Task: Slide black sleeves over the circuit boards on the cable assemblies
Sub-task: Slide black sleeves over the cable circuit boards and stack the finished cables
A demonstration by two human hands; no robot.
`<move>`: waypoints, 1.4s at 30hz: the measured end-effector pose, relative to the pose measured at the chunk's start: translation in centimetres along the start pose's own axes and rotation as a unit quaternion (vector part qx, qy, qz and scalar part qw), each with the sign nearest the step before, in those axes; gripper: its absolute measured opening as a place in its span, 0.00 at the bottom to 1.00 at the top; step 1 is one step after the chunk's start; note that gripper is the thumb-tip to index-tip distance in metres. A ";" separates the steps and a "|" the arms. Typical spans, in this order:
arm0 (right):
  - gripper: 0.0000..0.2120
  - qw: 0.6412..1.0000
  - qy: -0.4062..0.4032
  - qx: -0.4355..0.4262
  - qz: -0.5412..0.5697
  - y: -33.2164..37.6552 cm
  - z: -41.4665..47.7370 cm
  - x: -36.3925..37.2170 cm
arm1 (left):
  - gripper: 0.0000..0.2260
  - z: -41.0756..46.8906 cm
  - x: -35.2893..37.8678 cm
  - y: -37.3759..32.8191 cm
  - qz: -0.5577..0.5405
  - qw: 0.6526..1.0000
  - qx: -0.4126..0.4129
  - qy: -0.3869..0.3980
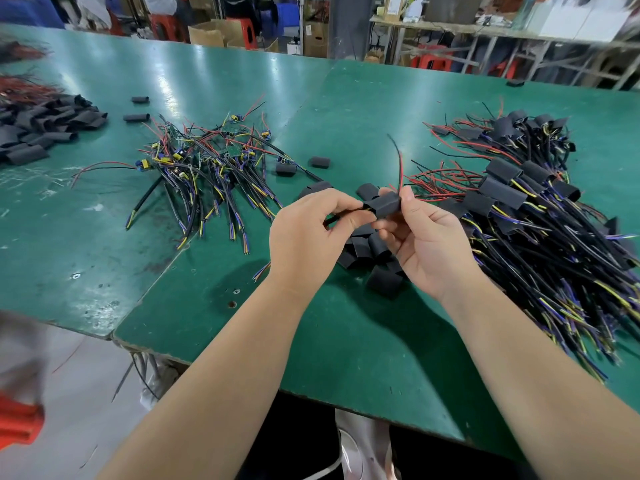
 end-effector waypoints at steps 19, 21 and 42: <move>0.05 0.996 0.002 0.031 0.087 -0.3 0.1 -0.1 | 0.04 -0.2 0.4 -1.1 -0.005 0.997 0.071 0.007; 0.06 0.996 0.012 0.033 0.080 -0.2 0.1 -0.1 | 0.04 -0.1 0.3 -1.2 -0.012 0.997 0.073 0.010; 0.10 0.990 -0.119 -0.020 0.077 4.0 0.0 -2.8 | 0.08 0.0 0.0 0.4 0.036 0.999 -0.005 0.035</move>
Point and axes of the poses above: each hand's wrist, its own z-axis towards the middle knuckle, its own x-axis out of the palm, y = z × x, the point moved 6 cm from there along z, towards the middle knuckle, and after that the axes turned 6 degrees about y, right-handed, at the moved point
